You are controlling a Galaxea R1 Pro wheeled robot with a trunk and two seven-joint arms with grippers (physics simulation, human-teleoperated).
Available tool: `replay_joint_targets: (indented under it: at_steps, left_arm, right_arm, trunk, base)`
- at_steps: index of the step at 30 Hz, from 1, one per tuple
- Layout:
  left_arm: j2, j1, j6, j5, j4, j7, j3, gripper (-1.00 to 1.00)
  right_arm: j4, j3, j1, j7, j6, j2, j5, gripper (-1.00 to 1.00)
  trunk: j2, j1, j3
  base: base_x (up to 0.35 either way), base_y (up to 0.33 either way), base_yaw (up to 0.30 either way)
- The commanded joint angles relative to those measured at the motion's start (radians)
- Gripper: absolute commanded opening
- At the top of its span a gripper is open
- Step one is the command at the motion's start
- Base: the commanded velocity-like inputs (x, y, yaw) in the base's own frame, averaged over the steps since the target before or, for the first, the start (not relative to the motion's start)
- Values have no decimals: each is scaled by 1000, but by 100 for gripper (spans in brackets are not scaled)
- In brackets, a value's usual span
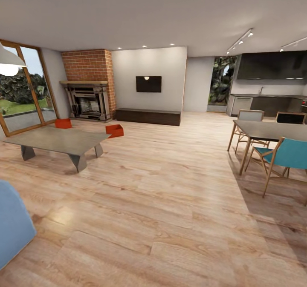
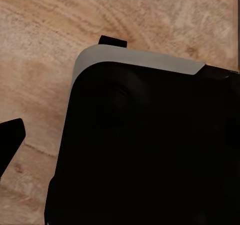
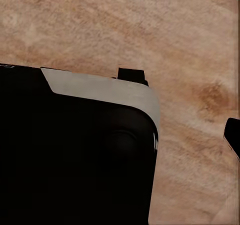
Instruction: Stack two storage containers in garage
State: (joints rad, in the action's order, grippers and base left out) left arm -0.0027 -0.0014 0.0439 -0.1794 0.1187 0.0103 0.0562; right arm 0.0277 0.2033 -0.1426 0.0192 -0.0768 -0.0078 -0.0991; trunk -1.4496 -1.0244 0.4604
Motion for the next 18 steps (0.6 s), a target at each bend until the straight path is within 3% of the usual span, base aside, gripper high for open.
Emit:
replay_joint_targets:
  at_steps: [1, 18]
  left_arm:
    - [0, 0, 2, -2, 0, 0, 5, 100]
    - [0, 0, 2, -2, 1, 0, 5, 100]
  right_arm:
    - [3, 8, -1, 2, -6, 0, -11, 100]
    - [3, 8, -2, 2, -6, 0, -10, 100]
  trunk:
    - [0, -1, 1]
    - [0, -1, 1]
  base:
    - [323, 0, 0]
    - [323, 0, 0]
